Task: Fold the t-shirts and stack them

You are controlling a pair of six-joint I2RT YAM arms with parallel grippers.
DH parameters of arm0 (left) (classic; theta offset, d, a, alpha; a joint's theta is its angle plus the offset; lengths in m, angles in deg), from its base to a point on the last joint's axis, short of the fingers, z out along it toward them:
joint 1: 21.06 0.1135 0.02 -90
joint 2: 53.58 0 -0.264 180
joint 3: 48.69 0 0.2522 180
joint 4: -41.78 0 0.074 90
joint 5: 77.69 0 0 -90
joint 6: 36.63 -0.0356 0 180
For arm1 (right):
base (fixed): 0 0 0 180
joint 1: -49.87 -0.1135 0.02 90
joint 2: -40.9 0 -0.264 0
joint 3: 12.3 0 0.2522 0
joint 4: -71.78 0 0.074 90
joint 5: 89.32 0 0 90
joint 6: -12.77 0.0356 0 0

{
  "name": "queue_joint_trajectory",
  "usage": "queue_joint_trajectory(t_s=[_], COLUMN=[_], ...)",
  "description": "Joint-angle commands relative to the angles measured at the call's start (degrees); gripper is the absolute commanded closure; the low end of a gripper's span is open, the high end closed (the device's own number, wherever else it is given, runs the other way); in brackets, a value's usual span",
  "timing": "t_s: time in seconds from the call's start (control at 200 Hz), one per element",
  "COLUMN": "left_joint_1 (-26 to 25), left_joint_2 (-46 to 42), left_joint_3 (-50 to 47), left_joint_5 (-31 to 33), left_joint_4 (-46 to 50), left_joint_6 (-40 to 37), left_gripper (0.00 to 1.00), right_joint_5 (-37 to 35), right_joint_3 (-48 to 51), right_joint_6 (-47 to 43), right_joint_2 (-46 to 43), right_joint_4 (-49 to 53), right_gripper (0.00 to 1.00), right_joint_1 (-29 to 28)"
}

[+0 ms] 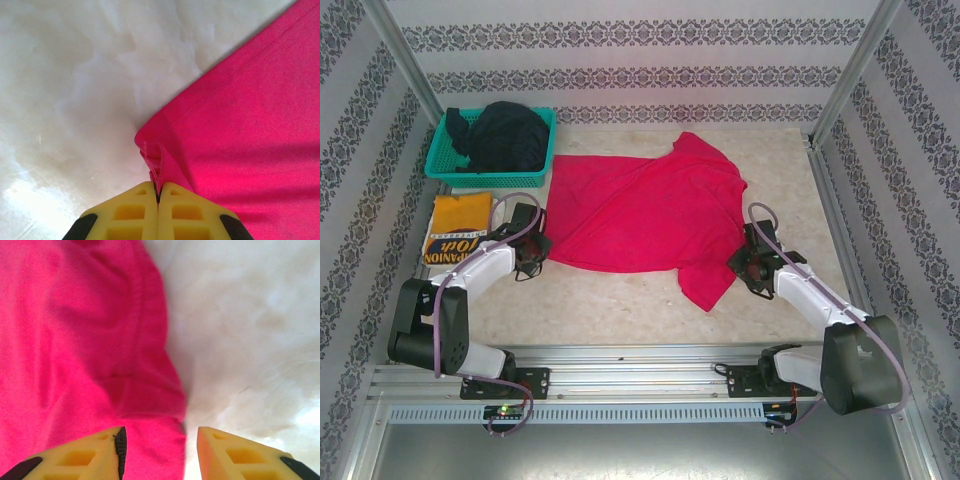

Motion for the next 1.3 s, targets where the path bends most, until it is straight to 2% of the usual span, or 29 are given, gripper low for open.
queue_joint_trajectory(t_s=[0.0,0.305,0.465,0.5,0.644,0.789,0.919,0.964,1.079,1.294], left_joint_1=[0.6,0.6,0.6,0.6,0.7,0.7,0.7,0.8,0.9,1.1], left_joint_2=[-0.7,-0.6,-0.6,-0.7,-0.7,-0.7,-0.9,-1.0,-1.1,-2.6], left_joint_3=[0.3,-0.1,-0.4,-0.3,-0.3,-0.3,-0.4,-0.5,-0.5,-0.2], left_joint_5=[1.6,1.4,1.3,1.3,1.3,1.1,0.8,0.9,0.7,1.4], left_joint_4=[0.8,0.4,0.0,0.0,0.0,-0.4,-0.4,-0.5,-0.5,0.5], left_joint_6=[-1.0,-0.8,-0.6,-0.7,-0.8,-0.8,-0.9,-0.9,-0.9,-0.9], left_gripper=[1.0,1.0,1.0,1.0,1.0,1.0,1.0,1.0,1.0,1.0], right_joint_5=[4.1,3.7,2.9,2.6,1.1,0.6,0.0,0.0,0.4,1.6], right_joint_3=[0.7,-1.8,-2.2,-2.3,-3.0,-4.9,-5.8,-5.9,-5.2,1.2], right_joint_6=[-3.9,-5.5,-5.5,-5.5,-7.1,-9.1,-9.8,-10.0,-10.0,-4.9], right_joint_2=[2.4,9.1,10.6,10.1,8.3,10.6,13.2,13.6,12.5,2.0], right_joint_4=[-2.7,-4.4,-4.2,-3.9,-2.8,-1.8,-2.2,-2.1,-1.2,2.7], right_gripper=[0.6,0.65,0.76,0.76,0.64,0.63,0.7,0.76,1.0,1.0], right_joint_1=[0.4,0.1,0.1,0.2,0.3,0.9,1.0,1.0,0.9,0.3])
